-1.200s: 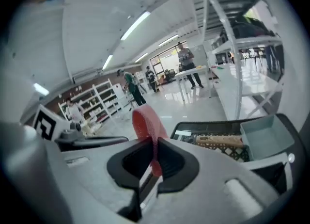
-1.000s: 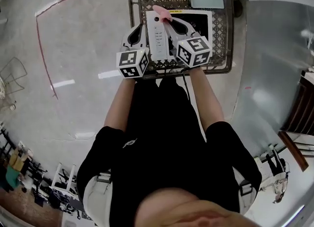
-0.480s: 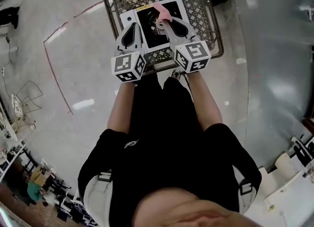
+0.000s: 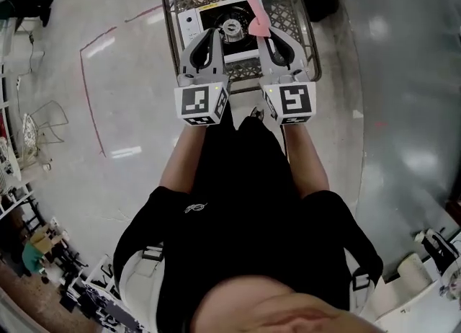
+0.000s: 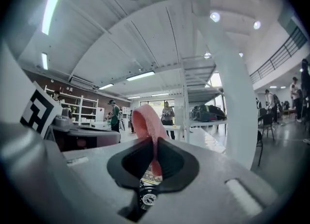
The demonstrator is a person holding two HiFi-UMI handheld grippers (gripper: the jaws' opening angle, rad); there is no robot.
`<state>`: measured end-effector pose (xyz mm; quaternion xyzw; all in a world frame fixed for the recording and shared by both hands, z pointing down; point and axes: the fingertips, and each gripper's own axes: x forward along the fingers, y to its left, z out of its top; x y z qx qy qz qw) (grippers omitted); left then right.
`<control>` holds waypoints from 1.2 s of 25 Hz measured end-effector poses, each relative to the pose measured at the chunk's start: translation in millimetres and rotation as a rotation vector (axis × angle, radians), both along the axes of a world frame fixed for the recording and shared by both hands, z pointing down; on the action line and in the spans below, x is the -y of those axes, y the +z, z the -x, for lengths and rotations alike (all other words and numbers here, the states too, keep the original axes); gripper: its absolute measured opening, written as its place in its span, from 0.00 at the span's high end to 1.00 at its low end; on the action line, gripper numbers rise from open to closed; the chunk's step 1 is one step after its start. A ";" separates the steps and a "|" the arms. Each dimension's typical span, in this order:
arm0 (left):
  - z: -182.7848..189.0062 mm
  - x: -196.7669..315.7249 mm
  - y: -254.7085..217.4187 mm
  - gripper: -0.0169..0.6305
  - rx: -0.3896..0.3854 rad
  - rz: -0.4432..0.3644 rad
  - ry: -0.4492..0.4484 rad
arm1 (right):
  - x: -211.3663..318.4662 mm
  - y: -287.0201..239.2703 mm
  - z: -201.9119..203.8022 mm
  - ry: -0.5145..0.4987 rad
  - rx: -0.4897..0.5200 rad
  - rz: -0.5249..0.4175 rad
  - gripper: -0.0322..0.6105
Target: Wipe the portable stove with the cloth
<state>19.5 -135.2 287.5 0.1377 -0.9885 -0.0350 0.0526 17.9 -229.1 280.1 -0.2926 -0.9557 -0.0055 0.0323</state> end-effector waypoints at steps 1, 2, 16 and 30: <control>-3.8 6.6 -6.7 0.97 0.019 0.009 0.000 | 7.1 -5.6 -4.3 0.004 0.016 -0.006 0.91; -7.1 12.1 -15.6 0.97 0.036 0.012 0.001 | 13.2 -13.3 -8.2 0.008 0.030 -0.008 0.91; -40.4 -16.0 -71.5 0.97 0.120 0.026 0.051 | -21.2 -53.7 -30.3 0.054 0.090 -0.007 0.92; -39.9 -53.0 -102.5 0.97 0.176 -0.038 0.105 | -59.3 -103.3 -36.4 0.103 0.163 -0.066 0.92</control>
